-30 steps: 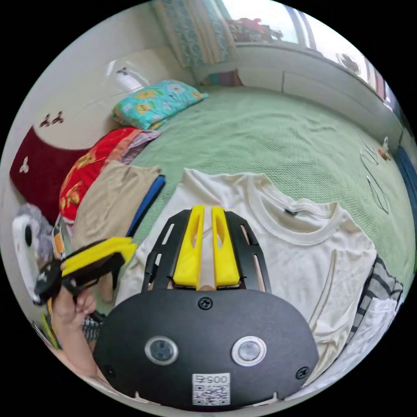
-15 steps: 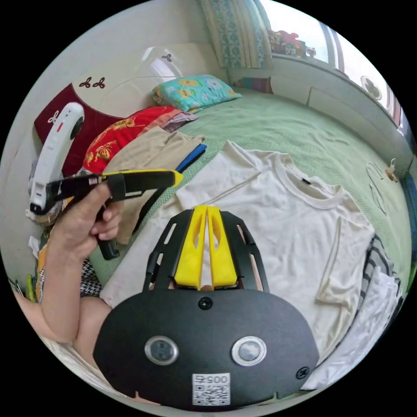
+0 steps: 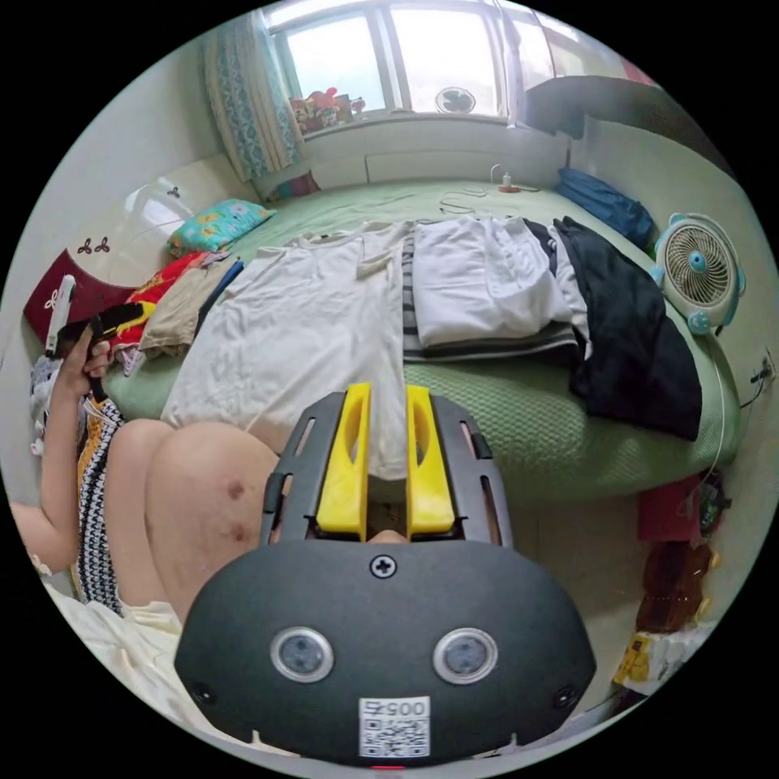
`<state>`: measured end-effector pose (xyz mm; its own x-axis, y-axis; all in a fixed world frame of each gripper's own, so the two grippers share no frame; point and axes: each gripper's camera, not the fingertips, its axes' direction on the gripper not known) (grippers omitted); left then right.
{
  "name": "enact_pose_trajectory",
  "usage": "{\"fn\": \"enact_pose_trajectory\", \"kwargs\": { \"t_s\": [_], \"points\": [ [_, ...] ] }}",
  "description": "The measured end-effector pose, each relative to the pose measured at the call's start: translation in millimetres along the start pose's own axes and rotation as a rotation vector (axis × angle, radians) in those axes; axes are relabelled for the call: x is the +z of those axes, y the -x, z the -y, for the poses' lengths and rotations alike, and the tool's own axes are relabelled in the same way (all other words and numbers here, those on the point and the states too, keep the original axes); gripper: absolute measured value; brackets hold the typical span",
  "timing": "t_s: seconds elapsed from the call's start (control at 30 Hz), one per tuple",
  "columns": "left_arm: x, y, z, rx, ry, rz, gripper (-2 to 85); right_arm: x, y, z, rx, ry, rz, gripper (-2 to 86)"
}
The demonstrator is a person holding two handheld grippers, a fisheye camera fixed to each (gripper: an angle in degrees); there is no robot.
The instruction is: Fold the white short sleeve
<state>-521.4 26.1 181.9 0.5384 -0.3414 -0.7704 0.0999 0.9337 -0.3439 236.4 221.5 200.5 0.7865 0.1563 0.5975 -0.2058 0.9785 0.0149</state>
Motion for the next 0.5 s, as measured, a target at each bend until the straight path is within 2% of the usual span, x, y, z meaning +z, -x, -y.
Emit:
{"fn": "enact_pose_trajectory", "kwargs": {
  "t_s": [0.17,0.3,0.5],
  "points": [
    [32.5,9.3,-76.9,-0.112,0.097,-0.072,13.3,9.9,3.9,-36.1,-0.010,0.046,0.032,8.2],
    [42.3,3.1,-99.8,-0.130,0.116,-0.057,14.1,20.4,19.5,-57.4,-0.112,0.074,-0.107,7.9],
    [28.2,-6.4,-122.6,-0.133,0.095,-0.050,15.0,28.2,26.9,-76.1,-0.158,0.050,-0.139,6.0]
  ]
}}
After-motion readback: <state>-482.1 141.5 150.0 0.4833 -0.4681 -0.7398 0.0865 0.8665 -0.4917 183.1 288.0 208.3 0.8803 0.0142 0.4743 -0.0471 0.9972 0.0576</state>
